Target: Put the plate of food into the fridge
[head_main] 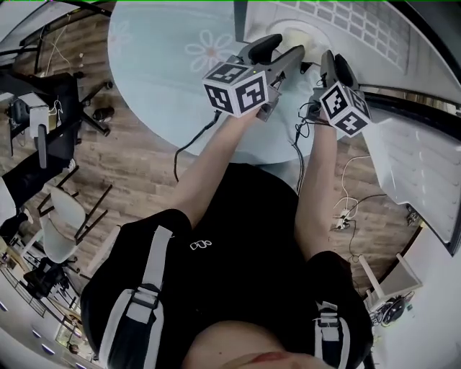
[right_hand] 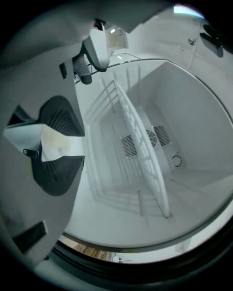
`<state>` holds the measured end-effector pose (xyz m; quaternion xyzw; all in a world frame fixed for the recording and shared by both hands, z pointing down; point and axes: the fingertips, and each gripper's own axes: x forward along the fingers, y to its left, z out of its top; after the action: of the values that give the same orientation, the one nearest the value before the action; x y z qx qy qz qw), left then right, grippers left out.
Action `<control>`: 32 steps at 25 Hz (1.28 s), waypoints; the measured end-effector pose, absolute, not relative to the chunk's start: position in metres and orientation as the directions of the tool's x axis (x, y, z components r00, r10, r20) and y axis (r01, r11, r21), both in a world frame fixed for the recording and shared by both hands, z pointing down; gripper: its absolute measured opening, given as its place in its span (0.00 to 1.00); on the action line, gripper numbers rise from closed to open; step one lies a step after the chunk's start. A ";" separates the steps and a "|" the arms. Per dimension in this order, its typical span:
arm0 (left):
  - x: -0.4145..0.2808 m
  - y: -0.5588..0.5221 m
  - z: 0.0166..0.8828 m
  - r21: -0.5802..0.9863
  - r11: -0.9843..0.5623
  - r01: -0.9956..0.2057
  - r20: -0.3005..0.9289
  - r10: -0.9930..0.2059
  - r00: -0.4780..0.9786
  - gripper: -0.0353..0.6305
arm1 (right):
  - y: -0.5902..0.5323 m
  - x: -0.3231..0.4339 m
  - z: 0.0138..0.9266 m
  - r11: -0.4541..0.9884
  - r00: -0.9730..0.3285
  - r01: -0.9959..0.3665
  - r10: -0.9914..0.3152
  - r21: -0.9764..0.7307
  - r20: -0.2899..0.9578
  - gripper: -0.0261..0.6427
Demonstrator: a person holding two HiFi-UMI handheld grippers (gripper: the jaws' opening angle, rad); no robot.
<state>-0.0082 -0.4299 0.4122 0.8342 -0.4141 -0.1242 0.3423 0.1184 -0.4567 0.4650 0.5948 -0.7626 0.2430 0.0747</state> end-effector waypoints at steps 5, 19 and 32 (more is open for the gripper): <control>-0.024 -0.408 0.366 0.496 -0.526 -0.691 0.011 -0.792 0.610 0.33 | -0.430 0.097 0.412 0.243 -0.315 -0.932 -0.910 -0.271 0.270 0.15; -0.019 -0.361 0.305 0.262 -0.429 -0.865 -0.017 -0.898 0.440 0.05 | -0.375 0.068 0.309 0.592 -0.603 -0.788 -0.797 -0.169 0.017 0.05; 0.044 -0.302 0.299 0.161 -0.406 -0.899 -0.008 -0.912 0.411 0.05 | -0.323 0.090 0.302 0.679 -0.684 -0.727 -0.729 -0.099 0.022 0.04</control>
<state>0.0444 -0.3020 0.2990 0.8373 -0.5408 -0.0470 0.0657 0.0900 -0.3227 0.3016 0.3973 -0.9163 0.0500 -0.0096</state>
